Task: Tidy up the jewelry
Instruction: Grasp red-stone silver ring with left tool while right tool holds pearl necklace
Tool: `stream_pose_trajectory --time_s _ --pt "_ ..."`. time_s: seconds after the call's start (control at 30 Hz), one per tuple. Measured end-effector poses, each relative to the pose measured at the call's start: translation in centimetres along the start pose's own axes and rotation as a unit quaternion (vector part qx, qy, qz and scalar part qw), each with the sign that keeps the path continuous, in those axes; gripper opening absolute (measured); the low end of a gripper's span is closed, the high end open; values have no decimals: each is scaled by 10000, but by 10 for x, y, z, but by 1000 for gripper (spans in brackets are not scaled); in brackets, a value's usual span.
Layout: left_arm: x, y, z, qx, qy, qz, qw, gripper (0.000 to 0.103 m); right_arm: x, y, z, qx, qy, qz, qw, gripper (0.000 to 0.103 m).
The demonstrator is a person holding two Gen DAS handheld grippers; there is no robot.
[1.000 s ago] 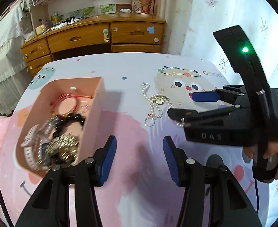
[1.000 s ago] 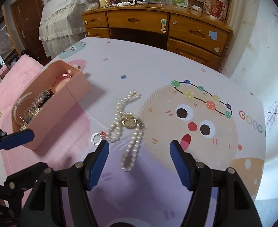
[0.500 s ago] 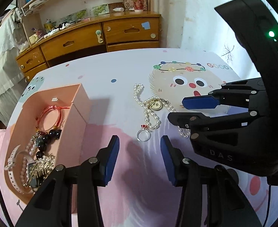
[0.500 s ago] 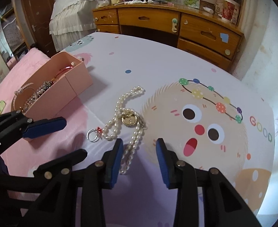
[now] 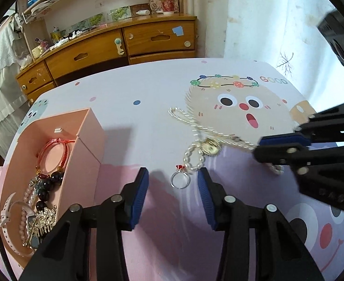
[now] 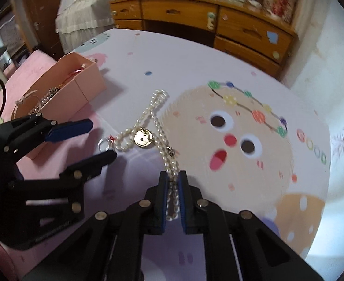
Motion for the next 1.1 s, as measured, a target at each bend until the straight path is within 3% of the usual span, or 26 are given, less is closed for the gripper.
stream_pose_trajectory --time_s 0.1,0.2,0.3,0.53,0.83,0.93,1.1 --pt "2 0 0 2 166 -99 9998 20 10 10 -8 -156 246 182 9994 8" --pt "4 0 1 10 216 -125 9997 13 17 19 -17 -261 268 519 9980 8" --pt "4 1 0 12 221 -174 9996 13 22 25 -26 -292 221 868 9956 0" --pt "-9 -2 -7 51 245 -565 9981 13 26 40 -41 -414 38 1559 9869 0" --pt "-12 -13 -26 255 244 -528 9980 13 24 23 -45 -90 135 1476 9889 2" --pt "-12 -15 -29 295 232 -489 9981 13 22 18 -38 -179 164 1292 9913 8" --pt "-15 -18 -36 354 232 -514 9978 13 19 16 -26 -448 345 1025 9931 8"
Point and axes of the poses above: each gripper's, at about its wrist camera, not at the fingertips, and z roughly the way its jaws point, x to its right, y to its underside, the point moved 5 cm from there along z, roughly the way its jaws point, and after that the axes turned 14 degrees about x, right-handed, at the moved point
